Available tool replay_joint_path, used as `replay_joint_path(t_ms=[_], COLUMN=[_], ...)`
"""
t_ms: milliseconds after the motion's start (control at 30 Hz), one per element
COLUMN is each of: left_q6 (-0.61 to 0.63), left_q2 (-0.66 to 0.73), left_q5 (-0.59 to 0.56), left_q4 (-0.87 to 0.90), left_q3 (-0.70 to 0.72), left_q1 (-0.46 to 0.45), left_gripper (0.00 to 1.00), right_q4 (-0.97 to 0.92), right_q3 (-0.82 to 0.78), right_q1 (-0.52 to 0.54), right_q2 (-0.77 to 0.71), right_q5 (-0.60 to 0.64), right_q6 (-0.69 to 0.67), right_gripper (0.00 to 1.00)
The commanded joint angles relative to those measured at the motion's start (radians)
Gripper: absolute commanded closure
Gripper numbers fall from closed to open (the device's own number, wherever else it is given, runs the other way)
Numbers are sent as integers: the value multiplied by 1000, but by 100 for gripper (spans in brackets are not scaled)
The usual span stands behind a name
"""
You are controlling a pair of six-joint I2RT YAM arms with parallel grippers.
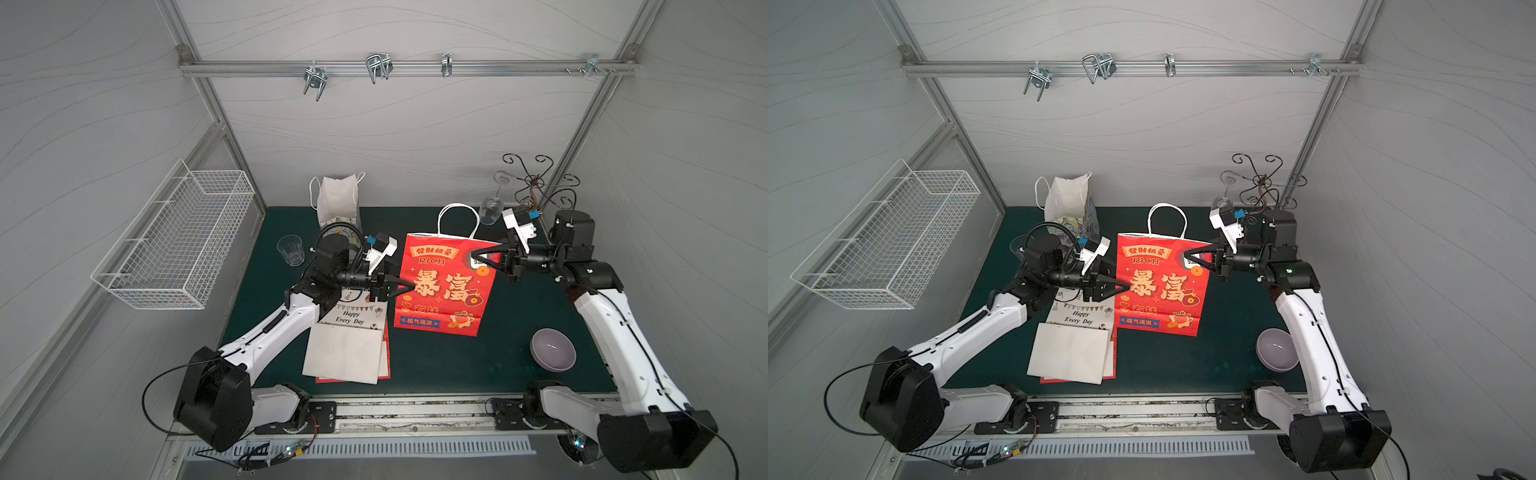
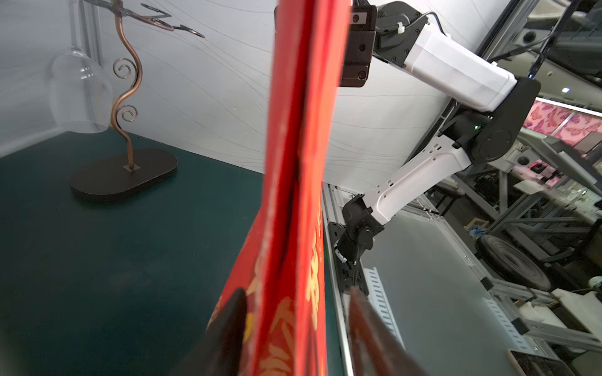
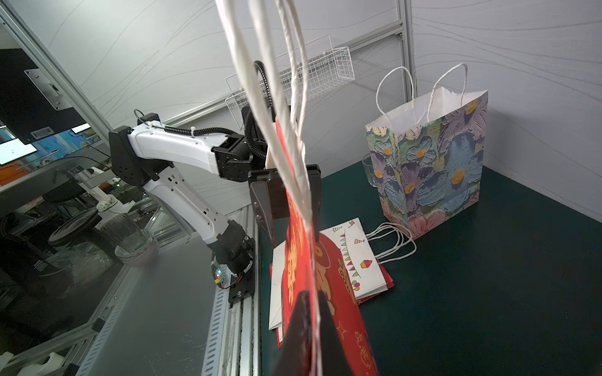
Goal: Put away the paper bag
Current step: Press the paper bag at the center of the board.
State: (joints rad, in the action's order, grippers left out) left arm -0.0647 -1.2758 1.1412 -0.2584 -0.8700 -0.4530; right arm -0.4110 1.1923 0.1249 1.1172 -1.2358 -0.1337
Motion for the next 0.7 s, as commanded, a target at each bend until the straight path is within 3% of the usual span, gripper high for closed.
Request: replay_joint_path(t_ms=[0, 67, 100, 200, 267, 367, 433, 467, 533, 567, 667], left_q6=[48, 59, 67, 85, 91, 97, 98, 98, 98, 101, 103], left_q2=[19, 22, 24, 26, 33, 42, 44, 44, 44, 43, 25], left_q5=[15, 21, 27, 38, 40, 40, 38, 33, 18, 12, 15], left_q4=[38, 50, 58, 74, 73, 71, 73, 77, 79, 78, 82], left_q3=[15, 19, 17, 18, 23, 28, 31, 32, 42, 50, 60], left_q1=[-5, -7, -8, -8, -9, -9, -9, -9, -9, -10, -10], left_gripper=[33, 35, 41, 74, 91, 100, 99, 89, 57, 48, 36], right_q4=[46, 50, 52, 68, 91, 102, 106, 110, 121, 124, 126], right_q3=[29, 25, 22, 12, 6, 5, 7, 9, 9, 9, 6], right_q1=[1, 0, 1, 1, -2, -3, -4, -5, -5, -5, -4], right_q2=[-12, -10, -10, -11, -13, -12, -12, -11, -14, -13, -13], right_q5=[-25, -25, -25, -26, -31, -33, -37, -39, -44, -47, -50], right_q6=[31, 33, 35, 47, 67, 77, 84, 90, 100, 105, 106], right_gripper=[100, 100, 100, 100, 100, 100, 100, 100, 100, 100, 100])
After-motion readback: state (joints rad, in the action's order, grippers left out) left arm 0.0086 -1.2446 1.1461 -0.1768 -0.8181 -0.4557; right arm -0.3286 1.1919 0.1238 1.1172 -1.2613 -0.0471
